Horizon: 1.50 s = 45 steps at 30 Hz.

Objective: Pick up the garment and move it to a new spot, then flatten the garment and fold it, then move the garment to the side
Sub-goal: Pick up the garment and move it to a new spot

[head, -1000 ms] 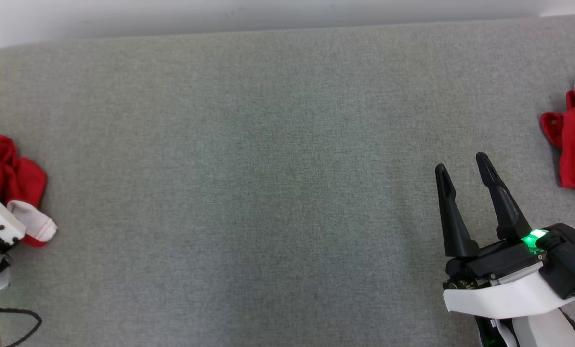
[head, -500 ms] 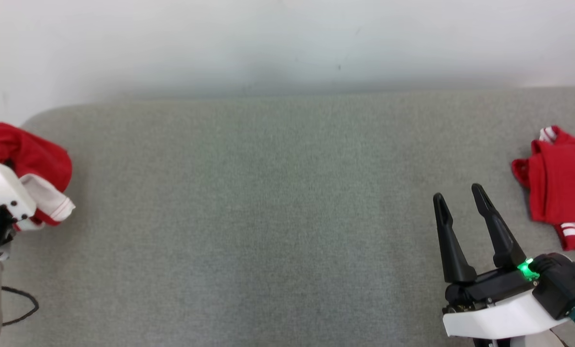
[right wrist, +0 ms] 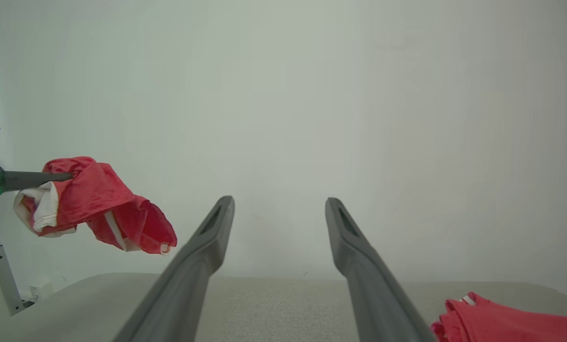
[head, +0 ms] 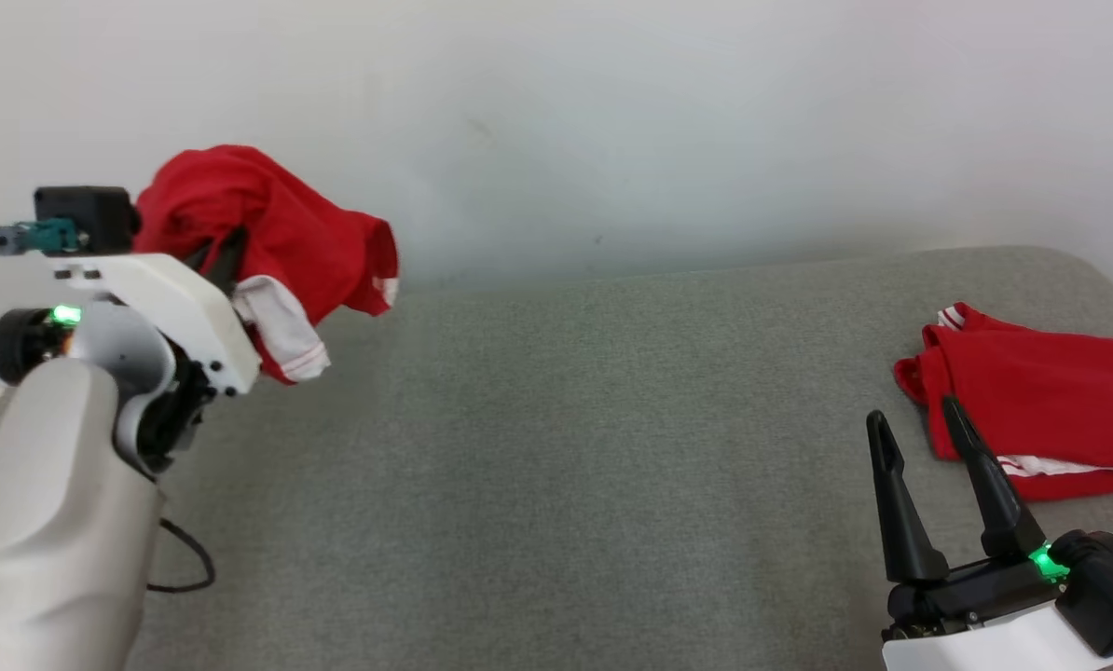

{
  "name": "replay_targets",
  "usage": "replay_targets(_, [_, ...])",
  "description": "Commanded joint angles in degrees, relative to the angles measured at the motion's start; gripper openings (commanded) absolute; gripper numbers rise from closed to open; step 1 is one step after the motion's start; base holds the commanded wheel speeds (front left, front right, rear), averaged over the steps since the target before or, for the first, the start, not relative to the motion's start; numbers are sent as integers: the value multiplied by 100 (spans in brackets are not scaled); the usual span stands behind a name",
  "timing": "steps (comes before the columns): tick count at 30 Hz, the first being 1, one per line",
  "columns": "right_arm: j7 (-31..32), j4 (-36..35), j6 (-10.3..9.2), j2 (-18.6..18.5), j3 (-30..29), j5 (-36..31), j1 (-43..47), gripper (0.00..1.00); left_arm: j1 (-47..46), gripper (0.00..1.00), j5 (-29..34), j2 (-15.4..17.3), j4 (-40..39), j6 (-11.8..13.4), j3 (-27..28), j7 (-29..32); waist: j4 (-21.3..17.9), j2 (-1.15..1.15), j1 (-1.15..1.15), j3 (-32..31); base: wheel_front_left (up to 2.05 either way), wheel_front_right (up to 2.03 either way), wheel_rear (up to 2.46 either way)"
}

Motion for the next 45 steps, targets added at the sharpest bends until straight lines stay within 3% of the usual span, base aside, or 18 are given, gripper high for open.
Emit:
replay_targets(1, [-13,-38,-14,-56,-31,-35,62,100,201,0,-121,-4,-326,12,-89,-8,-139,0,1,-60,0,0,0])
replay_targets(8, [-13,-151,-14,-130,-77,-84,73,100,1124,0,-318,-194,-1823,48,-407,23,-540,0,1,-83,0,0,0])
replay_targets(15, [-13,-283,-14,-185,-139,-101,104,100,2039,0,-311,-501,-2770,273,-689,-76,-937,0,1,-67,0,0,0])
replay_targets(20, [-14,-267,-14,-182,-83,-78,87,100,2530,0,-344,-878,-2466,318,-926,-423,-1172,0,1,-19,0,0,0])
replay_targets(28, [-13,-159,-14,-178,-9,-55,28,100,2740,0,-75,-1283,-958,192,-1436,-1192,-1417,0,1,40,0,0,0])
replay_targets(29, [-13,-144,-14,-179,-27,-56,37,100,2721,18,-73,-1325,-807,174,-1467,-1288,-1423,0,1,41,0,0,0])
replay_targets(30, [-13,-124,-14,-184,-40,-61,55,100,2692,45,-78,-1353,-675,166,-1497,-1364,-1423,0,1,40,0,0,0])
replay_targets(31, [-14,-111,-14,-190,-45,-65,69,100,2648,100,-76,-1381,-562,150,-1525,-1443,-1418,0,1,41,0,0,0])
replay_targets(38, [-13,-63,-14,-192,-76,-105,147,100,2385,100,-67,-1400,-175,102,-1580,-1863,-1250,0,1,-6,0,0,0])
replay_targets(45, [-13,-79,-14,-185,-141,-126,259,100,2606,100,-71,-1143,-530,230,-1501,-2093,-931,0,1,-120,0,0,0])
